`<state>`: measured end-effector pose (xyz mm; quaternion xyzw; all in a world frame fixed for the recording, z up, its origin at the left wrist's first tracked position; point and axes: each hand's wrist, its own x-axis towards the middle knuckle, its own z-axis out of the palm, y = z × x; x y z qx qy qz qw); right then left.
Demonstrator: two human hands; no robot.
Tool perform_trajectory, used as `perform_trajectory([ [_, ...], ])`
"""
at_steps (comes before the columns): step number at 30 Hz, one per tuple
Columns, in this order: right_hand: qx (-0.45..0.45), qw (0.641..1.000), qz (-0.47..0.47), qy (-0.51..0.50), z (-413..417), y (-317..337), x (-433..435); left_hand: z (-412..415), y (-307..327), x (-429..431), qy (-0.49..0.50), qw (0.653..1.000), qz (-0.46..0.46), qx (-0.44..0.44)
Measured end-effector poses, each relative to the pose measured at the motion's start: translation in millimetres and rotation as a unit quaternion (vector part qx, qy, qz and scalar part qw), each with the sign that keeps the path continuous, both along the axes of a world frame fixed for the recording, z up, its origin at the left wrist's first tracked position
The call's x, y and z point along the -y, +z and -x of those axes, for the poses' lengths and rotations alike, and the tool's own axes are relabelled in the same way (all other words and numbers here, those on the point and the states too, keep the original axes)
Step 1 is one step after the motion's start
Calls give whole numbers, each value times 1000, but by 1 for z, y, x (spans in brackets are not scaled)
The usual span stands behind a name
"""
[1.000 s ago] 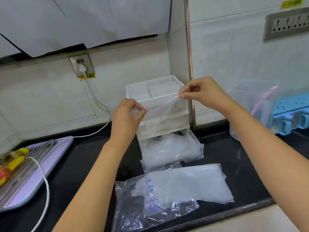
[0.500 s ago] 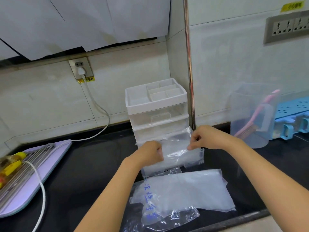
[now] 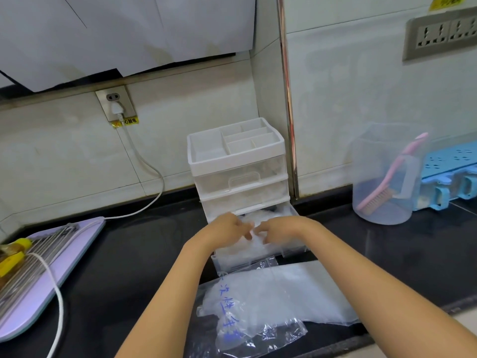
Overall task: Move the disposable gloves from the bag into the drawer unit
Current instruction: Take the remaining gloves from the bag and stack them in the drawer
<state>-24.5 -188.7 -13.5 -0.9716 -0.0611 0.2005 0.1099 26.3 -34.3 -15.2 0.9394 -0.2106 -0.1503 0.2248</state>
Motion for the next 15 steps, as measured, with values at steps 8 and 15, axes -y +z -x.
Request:
perform_trajectory([
  [8,-31,999,35,-7,-3,2,0,-5,-30,34,2,996,-82,38],
  [15,38,990,18,-132,-19,-7,-1,-29,-39,32,21,981,-190,-18],
])
